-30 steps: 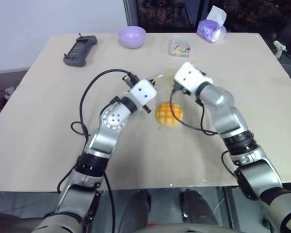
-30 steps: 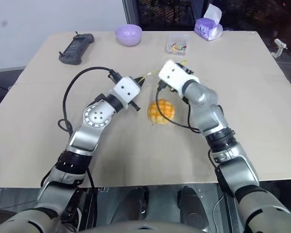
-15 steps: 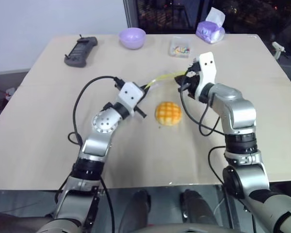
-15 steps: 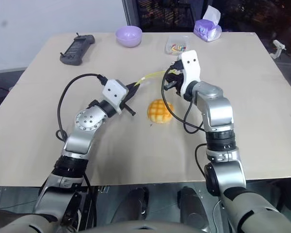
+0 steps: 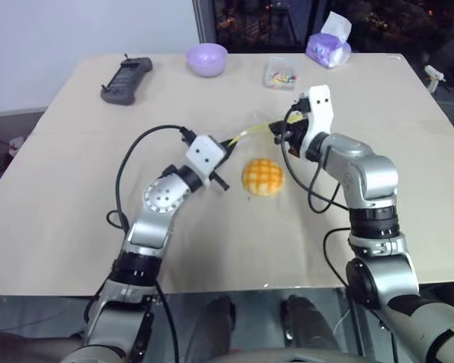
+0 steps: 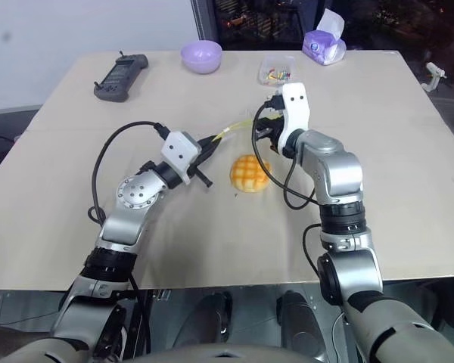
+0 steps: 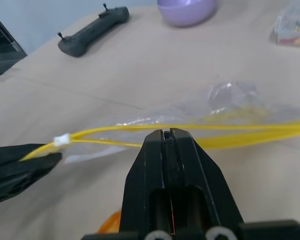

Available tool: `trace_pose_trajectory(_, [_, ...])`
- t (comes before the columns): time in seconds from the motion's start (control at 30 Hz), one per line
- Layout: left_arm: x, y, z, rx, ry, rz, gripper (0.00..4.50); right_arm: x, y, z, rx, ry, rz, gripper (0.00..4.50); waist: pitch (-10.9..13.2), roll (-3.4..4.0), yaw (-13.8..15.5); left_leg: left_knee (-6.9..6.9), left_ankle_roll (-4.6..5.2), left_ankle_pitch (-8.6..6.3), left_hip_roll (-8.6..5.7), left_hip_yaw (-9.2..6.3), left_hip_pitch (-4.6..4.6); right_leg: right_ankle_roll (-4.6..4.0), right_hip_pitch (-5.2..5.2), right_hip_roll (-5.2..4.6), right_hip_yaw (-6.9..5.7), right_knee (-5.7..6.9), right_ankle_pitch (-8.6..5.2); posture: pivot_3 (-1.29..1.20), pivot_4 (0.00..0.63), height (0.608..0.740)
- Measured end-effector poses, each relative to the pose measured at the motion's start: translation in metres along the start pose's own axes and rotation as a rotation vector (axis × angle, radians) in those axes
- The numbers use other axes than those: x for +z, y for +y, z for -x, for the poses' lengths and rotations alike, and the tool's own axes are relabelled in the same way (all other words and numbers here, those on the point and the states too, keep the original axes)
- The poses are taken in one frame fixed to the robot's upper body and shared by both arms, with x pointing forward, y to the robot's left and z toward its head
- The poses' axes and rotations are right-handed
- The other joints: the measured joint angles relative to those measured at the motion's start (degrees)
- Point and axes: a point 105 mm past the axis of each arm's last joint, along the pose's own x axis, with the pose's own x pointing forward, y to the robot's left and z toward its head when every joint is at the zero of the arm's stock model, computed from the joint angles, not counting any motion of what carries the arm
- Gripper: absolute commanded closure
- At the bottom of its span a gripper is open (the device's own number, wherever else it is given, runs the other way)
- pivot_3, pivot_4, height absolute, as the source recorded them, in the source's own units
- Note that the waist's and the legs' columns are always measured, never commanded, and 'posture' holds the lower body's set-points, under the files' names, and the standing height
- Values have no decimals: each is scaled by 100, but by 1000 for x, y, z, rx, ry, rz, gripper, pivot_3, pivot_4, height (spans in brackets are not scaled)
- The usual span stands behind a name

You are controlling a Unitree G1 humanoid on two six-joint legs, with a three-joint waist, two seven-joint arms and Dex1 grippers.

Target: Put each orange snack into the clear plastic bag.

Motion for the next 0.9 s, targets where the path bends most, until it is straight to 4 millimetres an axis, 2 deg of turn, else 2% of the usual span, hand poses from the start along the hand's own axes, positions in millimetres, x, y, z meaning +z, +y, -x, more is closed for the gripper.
trace_pose_trajectory(0.13, [1, -5, 0, -24, -10, -5, 4500, -8, 0, -5, 7, 22, -12, 4456, 0, 0, 1, 0, 0, 0, 0, 0, 0, 0, 0, 0, 0, 0, 0, 0, 150, 740])
trace_pose_trajectory(0.23, [3, -6, 0, -34, -21, -10, 4500, -30, -3, -15, 9, 85, -59, 4456, 0, 0, 0, 0, 0, 0, 0, 0, 1, 0, 0, 1, 0, 0, 0, 0, 150, 740])
trace_pose_trajectory(0.33, [7, -8, -1, -46, -35, -17, 4500, -36, -6, -18, 2, 92, -16, 4456, 0, 0, 1, 0, 0, 0, 0, 1, 1, 0, 0, 0, 1, -2, 0, 0, 150, 740])
trace_pose_trajectory(0.43, [9, -17, -1, -91, -50, -26, 4500, -34, -8, -22, 8, 70, 330, 4456, 0, 0, -4, 0, 0, 0, 0, 3, 1, 0, 0, 1, 1, -3, 0, 0, 150, 740])
trace_pose_trajectory(0.53, [10, -18, -2, -101, -53, -28, 4500, -39, -2, -28, 28, 53, 566, 4456, 0, 0, -27, -1, -1, 0, 2, 2, 3, 0, 0, 2, 1, -2, 0, 0, 150, 740])
trace_pose_trajectory(0.63, [9, -18, -2, -99, -49, -31, 4500, -37, 0, -29, 38, 4, 725, 4456, 0, 0, -25, -1, -1, 1, 2, 2, 3, 0, 0, 2, 2, -3, 0, 0, 150, 740])
trace_pose_trajectory(0.73, [7, -16, -2, -86, -38, -42, 4500, -28, 7, -28, 59, -61, 863, 3724, 0, 0, -28, -1, -2, 1, 2, 2, 3, 0, 0, 2, 2, -3, 0, 0, 150, 740])
trace_pose_trajectory(0.87, [5, -14, -2, -64, -27, -48, 4500, -21, 14, -27, 68, -130, 1022, 1802, 0, 0, -19, -1, -4, 2, 2, 1, 3, 0, 0, 2, 2, -3, 0, 0, 150, 740])
trace_pose_trajectory(0.9, [5, -14, -2, -62, -25, -48, 4500, -21, 14, -27, 67, -133, 1030, 1466, 0, 0, -17, -1, -4, 2, 2, 1, 3, 0, 0, 2, 2, -3, 0, 0, 150, 740])
